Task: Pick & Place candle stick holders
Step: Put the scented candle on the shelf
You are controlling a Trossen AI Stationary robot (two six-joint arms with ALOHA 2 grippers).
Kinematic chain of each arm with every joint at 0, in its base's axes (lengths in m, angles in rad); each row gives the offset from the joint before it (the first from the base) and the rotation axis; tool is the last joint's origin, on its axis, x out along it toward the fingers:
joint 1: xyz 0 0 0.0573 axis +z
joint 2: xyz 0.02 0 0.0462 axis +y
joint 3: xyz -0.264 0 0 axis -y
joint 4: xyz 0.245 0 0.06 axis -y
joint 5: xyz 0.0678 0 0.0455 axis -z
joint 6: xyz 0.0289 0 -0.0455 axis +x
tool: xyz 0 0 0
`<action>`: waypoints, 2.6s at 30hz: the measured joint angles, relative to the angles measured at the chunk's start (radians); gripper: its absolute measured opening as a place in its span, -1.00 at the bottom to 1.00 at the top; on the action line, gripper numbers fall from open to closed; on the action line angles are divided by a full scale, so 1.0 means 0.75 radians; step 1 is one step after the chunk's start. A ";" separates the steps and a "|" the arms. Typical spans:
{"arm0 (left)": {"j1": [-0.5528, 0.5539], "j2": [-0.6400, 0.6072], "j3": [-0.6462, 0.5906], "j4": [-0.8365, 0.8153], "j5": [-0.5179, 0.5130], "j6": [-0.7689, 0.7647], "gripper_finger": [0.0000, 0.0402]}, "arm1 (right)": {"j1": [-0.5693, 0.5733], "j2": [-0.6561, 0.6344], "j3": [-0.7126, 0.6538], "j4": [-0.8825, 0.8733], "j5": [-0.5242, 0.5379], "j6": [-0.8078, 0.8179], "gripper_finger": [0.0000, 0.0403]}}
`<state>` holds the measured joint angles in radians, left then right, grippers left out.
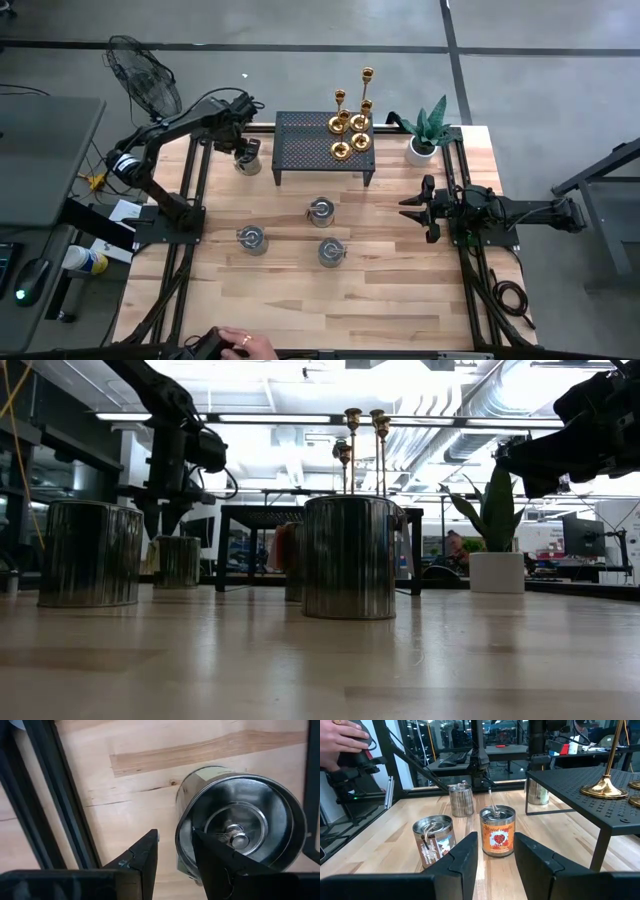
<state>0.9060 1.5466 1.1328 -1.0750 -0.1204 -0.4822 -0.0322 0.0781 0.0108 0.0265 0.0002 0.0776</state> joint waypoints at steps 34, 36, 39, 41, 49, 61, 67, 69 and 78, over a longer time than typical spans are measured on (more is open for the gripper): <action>0.031 0.056 -0.003 -0.032 0.011 0.016 -0.99 | 0.000 0.000 0.000 0.000 0.000 0.000 -0.42; 0.031 0.056 -0.003 -0.034 0.019 0.020 -0.99 | 0.000 0.000 0.000 0.000 0.000 0.000 -0.42; 0.031 0.056 -0.003 -0.034 0.020 0.041 -0.99 | 0.000 0.000 0.000 0.000 -0.001 0.000 -0.42; 0.031 0.056 -0.002 -0.033 0.023 0.043 -0.99 | 0.000 0.000 0.000 0.000 0.000 0.000 -0.42; 0.032 0.066 0.098 -0.090 0.037 0.087 -1.00 | 0.000 0.000 0.000 0.000 0.000 0.001 -0.42; 0.031 0.060 0.126 -0.116 0.097 0.249 -0.99 | 0.000 0.000 0.000 0.000 0.000 0.000 -0.42; 0.031 0.011 0.129 -0.120 0.116 0.258 -0.99 | 0.000 0.000 0.000 0.000 0.000 0.000 -0.42; 0.031 -0.001 0.130 -0.131 0.112 0.258 -0.99 | 0.000 0.000 0.000 0.000 0.000 0.000 -0.42; 0.031 0.003 0.130 -0.128 0.031 0.179 -1.00 | 0.000 0.000 0.000 0.000 -0.001 0.000 -0.42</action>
<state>0.9295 1.5486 1.2304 -1.1711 -0.0975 -0.3476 -0.0320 0.0784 0.0105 0.0265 -0.0002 0.0778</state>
